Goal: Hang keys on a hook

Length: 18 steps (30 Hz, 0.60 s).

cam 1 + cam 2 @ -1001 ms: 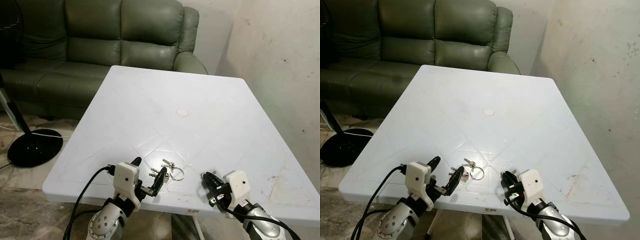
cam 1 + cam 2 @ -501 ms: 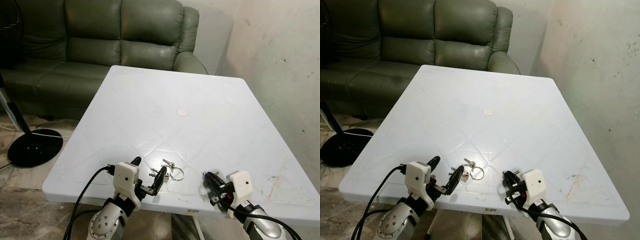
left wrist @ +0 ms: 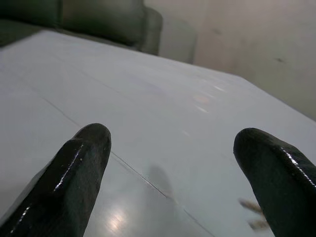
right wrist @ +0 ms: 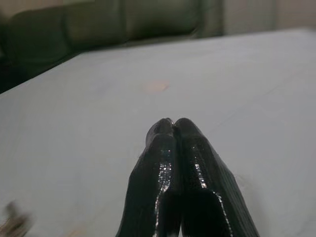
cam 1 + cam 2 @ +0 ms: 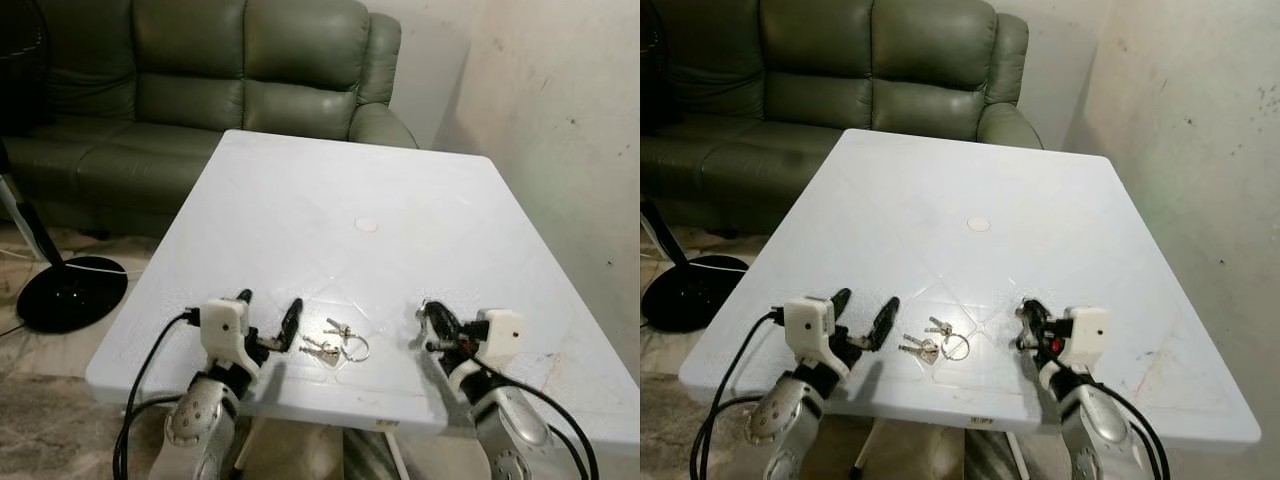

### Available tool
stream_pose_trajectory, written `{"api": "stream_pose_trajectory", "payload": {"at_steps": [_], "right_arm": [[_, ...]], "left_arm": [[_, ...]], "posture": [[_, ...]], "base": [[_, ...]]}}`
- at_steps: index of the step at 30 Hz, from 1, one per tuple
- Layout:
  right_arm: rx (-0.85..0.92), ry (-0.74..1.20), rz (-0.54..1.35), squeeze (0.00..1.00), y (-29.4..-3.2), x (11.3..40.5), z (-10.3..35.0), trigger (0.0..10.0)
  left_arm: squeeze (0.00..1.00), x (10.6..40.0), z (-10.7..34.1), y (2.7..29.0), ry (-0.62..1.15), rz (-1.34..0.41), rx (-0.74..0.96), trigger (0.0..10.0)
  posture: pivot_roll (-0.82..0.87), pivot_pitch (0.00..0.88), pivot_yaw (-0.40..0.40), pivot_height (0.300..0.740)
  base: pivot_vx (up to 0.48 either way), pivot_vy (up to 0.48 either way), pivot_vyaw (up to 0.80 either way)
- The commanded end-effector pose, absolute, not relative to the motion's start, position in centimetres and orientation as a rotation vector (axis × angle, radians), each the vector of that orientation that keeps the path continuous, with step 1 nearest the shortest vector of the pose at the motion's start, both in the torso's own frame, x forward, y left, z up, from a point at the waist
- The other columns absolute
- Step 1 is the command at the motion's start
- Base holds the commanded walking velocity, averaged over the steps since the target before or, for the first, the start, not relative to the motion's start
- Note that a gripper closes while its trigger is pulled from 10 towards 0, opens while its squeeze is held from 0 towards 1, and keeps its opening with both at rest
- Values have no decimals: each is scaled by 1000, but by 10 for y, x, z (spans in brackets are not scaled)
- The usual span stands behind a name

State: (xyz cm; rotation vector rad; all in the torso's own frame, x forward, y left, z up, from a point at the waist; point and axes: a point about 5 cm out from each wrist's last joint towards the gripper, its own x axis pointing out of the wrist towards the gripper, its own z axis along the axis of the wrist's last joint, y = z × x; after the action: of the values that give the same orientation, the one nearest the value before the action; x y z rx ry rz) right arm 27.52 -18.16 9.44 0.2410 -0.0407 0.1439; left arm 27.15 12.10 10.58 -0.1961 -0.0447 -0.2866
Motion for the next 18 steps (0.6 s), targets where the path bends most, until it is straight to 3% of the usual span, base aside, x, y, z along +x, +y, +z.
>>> {"api": "stream_pose_trajectory", "payload": {"at_steps": [1, 11, 12, 13, 18], "right_arm": [[228, -83, 92, 0, -188, 279, 101, 0], [165, -177, 138, 0, -174, 280, 120, 0], [157, -174, 139, 0, -173, 279, 119, 8784], [146, -172, 130, 0, -172, 278, 119, 10000], [124, -214, 140, 0, -161, 262, 123, 10000]], "left_arm": [[0, 278, 109, 127, -60, -243, -198, 10000], [0, 290, 127, 143, -149, -200, -221, 10000], [0, 289, 127, 142, -149, -205, -234, 10000], [0, 288, 126, 143, -153, -201, -238, 10000], [0, 274, 126, 138, -175, -211, -263, 10000]], "posture": [[51, 0, -93, 740], [34, 0, -82, 740], [34, 0, -82, 740], [32, 0, -81, 740], [27, 0, -78, 740]], "base": [[0, 0, 0], [0, 0, 0], [0, 0, 0], [0, 0, 0], [0, 0, 0]]}}
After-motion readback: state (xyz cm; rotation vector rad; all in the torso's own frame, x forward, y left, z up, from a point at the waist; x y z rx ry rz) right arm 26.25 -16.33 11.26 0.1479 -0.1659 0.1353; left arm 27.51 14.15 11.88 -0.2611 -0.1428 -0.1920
